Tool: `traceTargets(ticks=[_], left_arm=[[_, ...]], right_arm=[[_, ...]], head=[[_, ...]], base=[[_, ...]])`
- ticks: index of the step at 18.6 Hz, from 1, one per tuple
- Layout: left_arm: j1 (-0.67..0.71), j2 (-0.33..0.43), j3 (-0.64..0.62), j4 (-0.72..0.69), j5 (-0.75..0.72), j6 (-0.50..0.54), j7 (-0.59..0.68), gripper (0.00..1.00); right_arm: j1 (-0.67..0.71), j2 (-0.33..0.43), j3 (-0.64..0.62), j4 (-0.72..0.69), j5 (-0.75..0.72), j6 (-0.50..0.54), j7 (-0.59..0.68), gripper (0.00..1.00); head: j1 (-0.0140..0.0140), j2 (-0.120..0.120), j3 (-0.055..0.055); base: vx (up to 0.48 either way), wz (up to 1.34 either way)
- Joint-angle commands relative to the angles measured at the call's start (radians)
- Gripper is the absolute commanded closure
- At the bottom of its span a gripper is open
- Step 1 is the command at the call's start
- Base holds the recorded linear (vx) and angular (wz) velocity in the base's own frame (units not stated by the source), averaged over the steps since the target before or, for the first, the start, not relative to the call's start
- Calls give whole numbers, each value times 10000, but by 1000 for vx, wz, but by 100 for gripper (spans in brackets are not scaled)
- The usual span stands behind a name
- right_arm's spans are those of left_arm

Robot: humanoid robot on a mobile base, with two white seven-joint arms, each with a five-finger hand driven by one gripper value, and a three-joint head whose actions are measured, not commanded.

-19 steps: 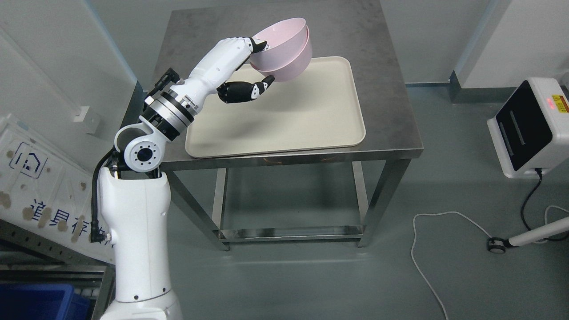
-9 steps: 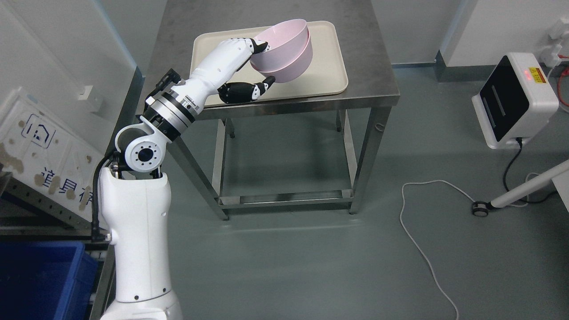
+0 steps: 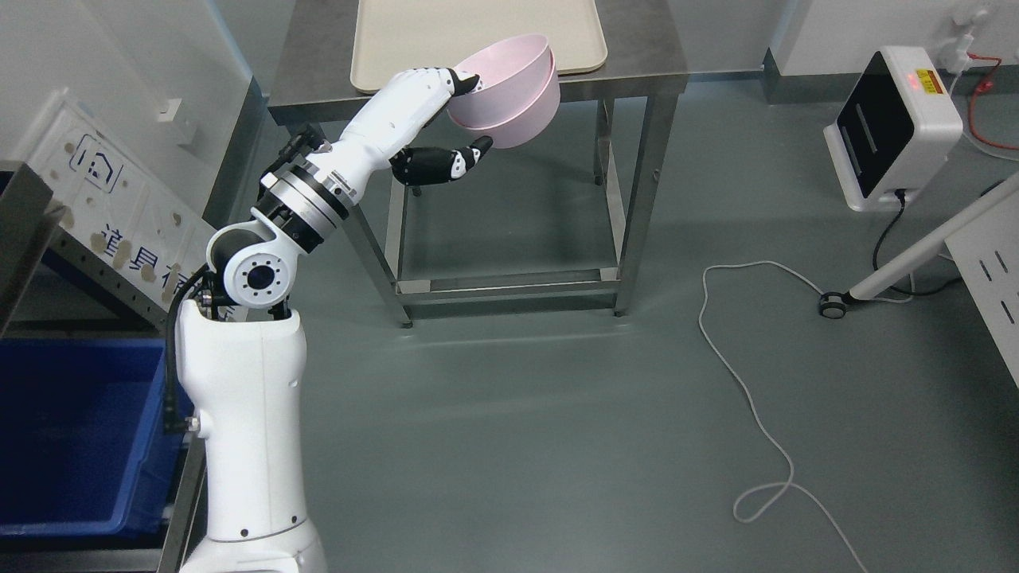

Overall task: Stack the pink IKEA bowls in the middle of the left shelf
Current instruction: 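Hold the stacked bowls raised while the robot turns toward the blue bins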

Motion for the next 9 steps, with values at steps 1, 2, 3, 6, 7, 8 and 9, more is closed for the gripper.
traceTargets(ticks=[1,2,3,6,7,8,9], left_arm=[[-19,175,12,-9,2,-6,12,98],[-34,175,12,-9,2,-6,12,98],[-49,175,12,7,17,-6,12,98],[-111,175,28,-9,78,-6,88,98],[-202,175,28,-9,185,-6,104,98],[-264,175,43,-9,232,-6,104,98],[-310,175,58,-9,263,-6,104,98]], right_arm=[[-2,-175,-107,1,77,2,5,0],[-2,-175,-107,1,77,2,5,0],[-2,-175,-107,1,77,2,5,0],[-2,-175,-107,1,77,2,5,0],[-2,-175,-107,1,77,2,5,0],[-2,-175,-107,1,77,2,5,0],[-2,-175,-107,1,77,2,5,0]], head=[[0,0,0],[0,0,0],[0,0,0],[0,0,0],[0,0,0],[0,0,0],[0,0,0]], base=[[-370,-1],[-421,38],[-421,38],[-367,49],[-339,51],[-386,118],[-386,118]])
